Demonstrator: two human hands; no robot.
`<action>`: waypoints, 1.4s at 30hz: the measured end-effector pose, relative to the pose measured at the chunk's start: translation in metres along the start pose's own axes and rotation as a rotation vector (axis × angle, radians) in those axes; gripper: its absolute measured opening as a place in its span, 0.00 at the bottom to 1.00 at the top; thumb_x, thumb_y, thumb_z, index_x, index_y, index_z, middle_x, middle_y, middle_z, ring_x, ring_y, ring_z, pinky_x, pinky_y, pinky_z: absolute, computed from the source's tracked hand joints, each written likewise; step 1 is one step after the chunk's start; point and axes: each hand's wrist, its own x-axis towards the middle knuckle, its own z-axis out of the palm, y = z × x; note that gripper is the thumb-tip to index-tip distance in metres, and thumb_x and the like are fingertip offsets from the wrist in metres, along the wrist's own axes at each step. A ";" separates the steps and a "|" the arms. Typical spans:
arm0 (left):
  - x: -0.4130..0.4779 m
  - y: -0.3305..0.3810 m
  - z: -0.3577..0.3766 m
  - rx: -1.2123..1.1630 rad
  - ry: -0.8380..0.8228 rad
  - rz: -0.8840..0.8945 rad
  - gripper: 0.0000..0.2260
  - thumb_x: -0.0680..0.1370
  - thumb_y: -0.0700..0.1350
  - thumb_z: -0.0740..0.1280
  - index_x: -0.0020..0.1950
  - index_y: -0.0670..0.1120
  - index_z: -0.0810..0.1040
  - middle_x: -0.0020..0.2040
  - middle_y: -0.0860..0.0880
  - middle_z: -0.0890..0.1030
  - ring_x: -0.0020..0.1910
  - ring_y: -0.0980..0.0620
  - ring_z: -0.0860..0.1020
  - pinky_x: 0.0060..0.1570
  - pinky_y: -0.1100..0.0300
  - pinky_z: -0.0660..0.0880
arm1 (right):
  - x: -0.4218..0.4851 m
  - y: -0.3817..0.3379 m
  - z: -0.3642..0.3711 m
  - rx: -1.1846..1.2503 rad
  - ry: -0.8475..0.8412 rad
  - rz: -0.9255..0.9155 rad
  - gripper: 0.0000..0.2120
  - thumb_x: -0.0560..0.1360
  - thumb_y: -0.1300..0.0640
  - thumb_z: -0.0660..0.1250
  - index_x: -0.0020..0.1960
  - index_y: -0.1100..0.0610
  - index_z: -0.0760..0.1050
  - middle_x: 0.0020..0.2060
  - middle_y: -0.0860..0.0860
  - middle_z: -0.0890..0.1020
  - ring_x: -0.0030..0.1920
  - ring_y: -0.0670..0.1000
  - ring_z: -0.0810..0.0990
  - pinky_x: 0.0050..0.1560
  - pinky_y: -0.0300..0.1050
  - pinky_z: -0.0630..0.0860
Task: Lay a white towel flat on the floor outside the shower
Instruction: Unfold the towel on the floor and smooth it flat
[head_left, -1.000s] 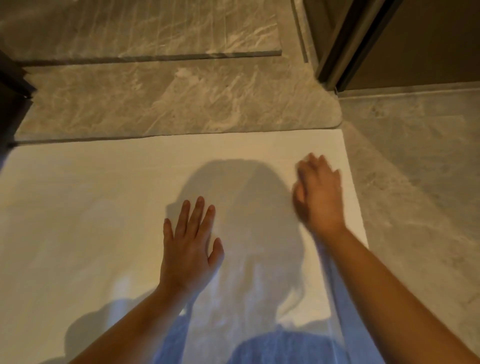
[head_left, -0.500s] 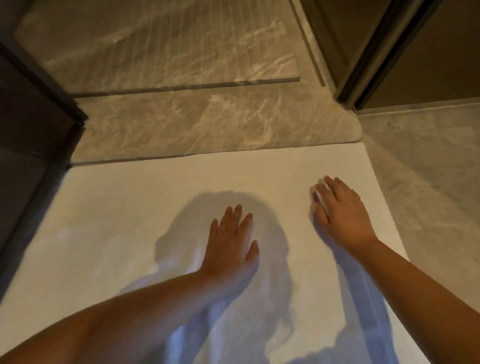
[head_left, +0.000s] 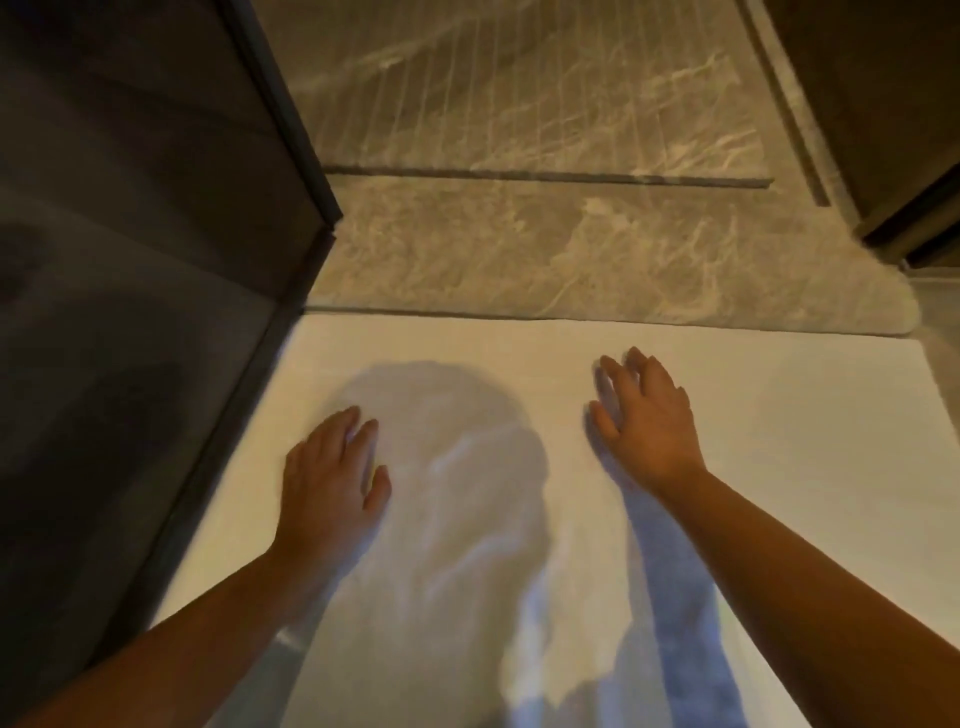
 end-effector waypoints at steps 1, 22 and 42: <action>-0.004 -0.006 0.005 0.007 -0.010 0.000 0.24 0.71 0.50 0.54 0.61 0.41 0.75 0.65 0.38 0.73 0.63 0.39 0.72 0.58 0.41 0.70 | 0.006 -0.006 0.004 -0.007 -0.006 0.058 0.25 0.77 0.49 0.58 0.72 0.54 0.60 0.73 0.59 0.59 0.72 0.59 0.57 0.68 0.59 0.60; -0.004 -0.027 0.023 0.015 0.004 -0.004 0.26 0.71 0.55 0.58 0.68 0.49 0.66 0.71 0.46 0.67 0.70 0.47 0.64 0.65 0.44 0.63 | 0.047 -0.186 0.054 0.229 -0.077 -0.353 0.20 0.79 0.52 0.57 0.70 0.52 0.64 0.73 0.52 0.63 0.74 0.55 0.53 0.69 0.64 0.50; 0.052 -0.057 0.031 0.022 0.033 -0.118 0.30 0.72 0.65 0.50 0.72 0.58 0.51 0.76 0.39 0.47 0.74 0.39 0.41 0.71 0.44 0.45 | 0.011 -0.111 0.066 -0.153 -0.152 -0.203 0.29 0.75 0.36 0.45 0.73 0.42 0.43 0.76 0.47 0.44 0.75 0.55 0.37 0.68 0.70 0.46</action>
